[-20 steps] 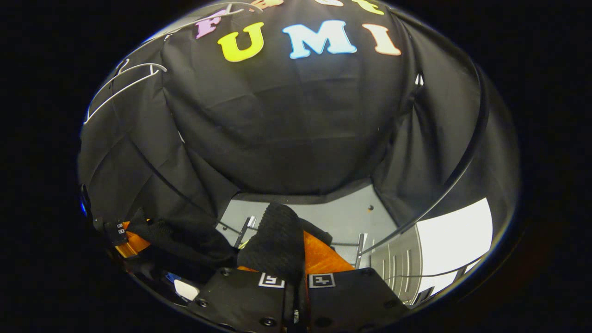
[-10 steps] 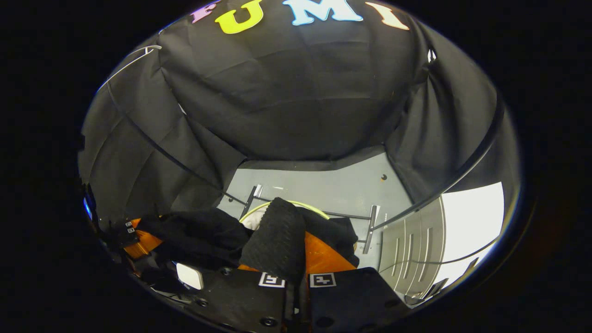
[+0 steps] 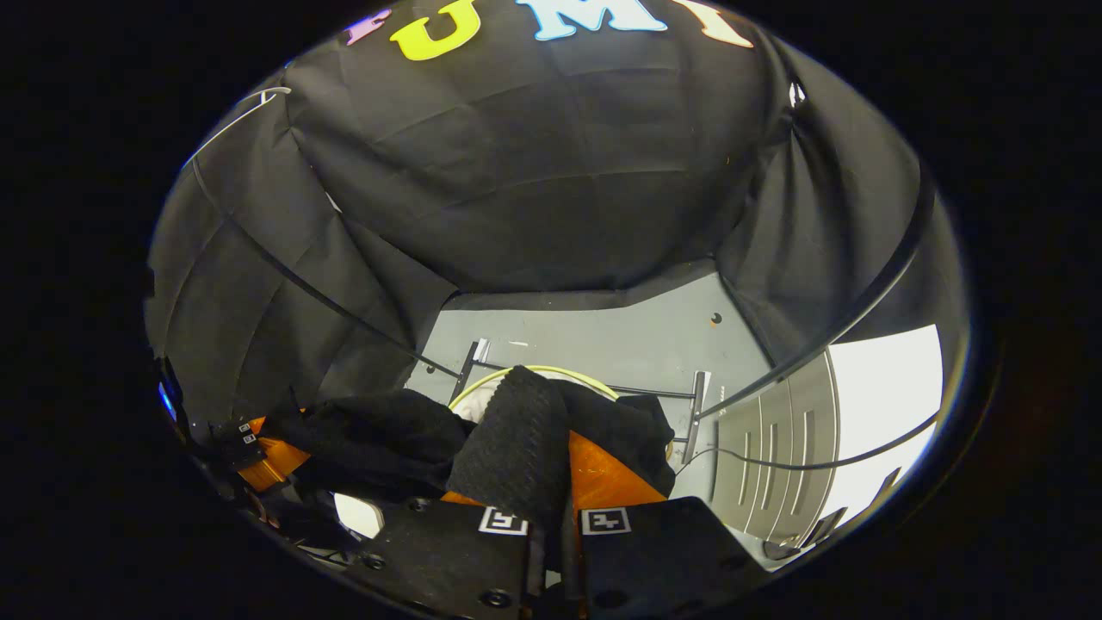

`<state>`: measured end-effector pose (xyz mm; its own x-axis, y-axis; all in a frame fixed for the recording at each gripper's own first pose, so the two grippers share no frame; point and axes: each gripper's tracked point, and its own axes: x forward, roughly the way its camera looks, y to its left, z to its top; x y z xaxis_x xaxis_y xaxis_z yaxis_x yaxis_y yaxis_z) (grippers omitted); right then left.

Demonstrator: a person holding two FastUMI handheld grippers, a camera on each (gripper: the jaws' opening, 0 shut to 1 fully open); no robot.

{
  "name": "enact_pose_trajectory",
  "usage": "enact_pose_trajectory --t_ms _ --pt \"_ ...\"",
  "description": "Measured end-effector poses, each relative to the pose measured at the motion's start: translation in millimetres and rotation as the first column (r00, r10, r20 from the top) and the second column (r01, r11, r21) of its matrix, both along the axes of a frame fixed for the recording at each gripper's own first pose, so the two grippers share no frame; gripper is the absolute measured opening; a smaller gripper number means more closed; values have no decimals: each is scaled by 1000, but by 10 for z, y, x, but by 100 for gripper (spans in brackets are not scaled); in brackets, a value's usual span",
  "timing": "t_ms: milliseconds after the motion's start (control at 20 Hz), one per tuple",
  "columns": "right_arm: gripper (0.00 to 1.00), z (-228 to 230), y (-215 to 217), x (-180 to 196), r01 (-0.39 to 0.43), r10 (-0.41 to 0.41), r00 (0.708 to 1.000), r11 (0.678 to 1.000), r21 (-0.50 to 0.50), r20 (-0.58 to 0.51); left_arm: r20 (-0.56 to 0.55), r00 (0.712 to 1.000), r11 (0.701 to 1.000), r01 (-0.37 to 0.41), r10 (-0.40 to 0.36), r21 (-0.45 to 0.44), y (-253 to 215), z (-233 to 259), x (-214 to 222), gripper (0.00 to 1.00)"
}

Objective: Grasp the clothes on the hanger with both hands and then place them into the laundry hamper below.

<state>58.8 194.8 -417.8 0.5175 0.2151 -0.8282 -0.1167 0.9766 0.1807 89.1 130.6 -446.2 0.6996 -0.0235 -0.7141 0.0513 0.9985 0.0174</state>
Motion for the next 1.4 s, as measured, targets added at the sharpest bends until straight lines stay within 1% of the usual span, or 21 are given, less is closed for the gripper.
enact_pose_trajectory --t_ms 100,150,200,250,300,350,450,500,550,600,650,700,750,800,1000,1150,1300,1350,1400 --pt "12 25 -16 -53 10 -10 1000 1000 7 -11 2 1000 1000 0 0 6 35 -20 1 4" --pt "7 28 -31 -86 15 -15 1000 1000 5 -12 3 1000 1000 -7 7 16 63 -7 15 2" --pt "2 42 -29 -105 20 -20 1000 1000 9 -11 10 1000 1000 -10 10 19 74 3 7 9" --pt "13 63 -26 -139 20 -20 1000 1000 18 -11 18 1000 1000 -15 15 23 94 14 8 11" --pt "14 72 2 -162 21 -20 1000 999 26 -21 28 999 1000 -17 16 26 112 55 -3 12" --pt "18 98 26 -191 17 -17 1000 999 36 -22 49 999 999 -16 14 33 139 106 9 27" --pt "48 151 33 -230 7 -6 1000 999 44 -20 95 995 999 3 -8 53 209 247 26 58" --pt "65 195 14 -250 2 -2 1000 999 41 -13 101 995 998 14 -20 62 218 255 11 68" --pt "75 275 35 -251 -3 3 1000 999 41 3 104 994 997 17 -25 72 235 270 -17 79" --pt "86 356 -30 -246 -6 6 1000 1000 24 22 112 994 997 10 -19 82 276 300 -45 83" --pt "100 397 -75 -240 -12 12 999 1000 8 43 119 993 996 -5 -6 87 309 333 -61 91" --pt "94 451 -152 -230 -16 17 998 1000 -13 63 122 993 996 -21 10 84 309 367 -94 94" --pt "92 513 -218 -251 -21 23 997 999 -30 80 123 992 996 -33 24 77 309 428 -150 94" --pt "98 581 -290 -261 -23 27 995 999 -42 97 131 991 996 -48 38 74 303 521 -226 94" --pt "98 898 -612 -301 -3 13 985 998 -59 175 191 980 992 -83 64 90 222 993 -468 93" --pt "98 1224 -914 -325 28 -17 967 999 -40 254 237 969 988 -104 74 116 41 1456 -603 93" --pt "98 1603 -1342 -320 93 -72 931 995 -42 359 319 943 982 -138 89 132 -291 2120 -645 94" --pt "98 1731 -1491 -326 124 -96 912 991 -43 398 355 930 981 -148 95 126 -435 2367 -637 94" --pt "98 1921 -1617 -321 144 -113 887 989 -35 447 394 913 980 -160 103 116 -570 2620 -630 94"
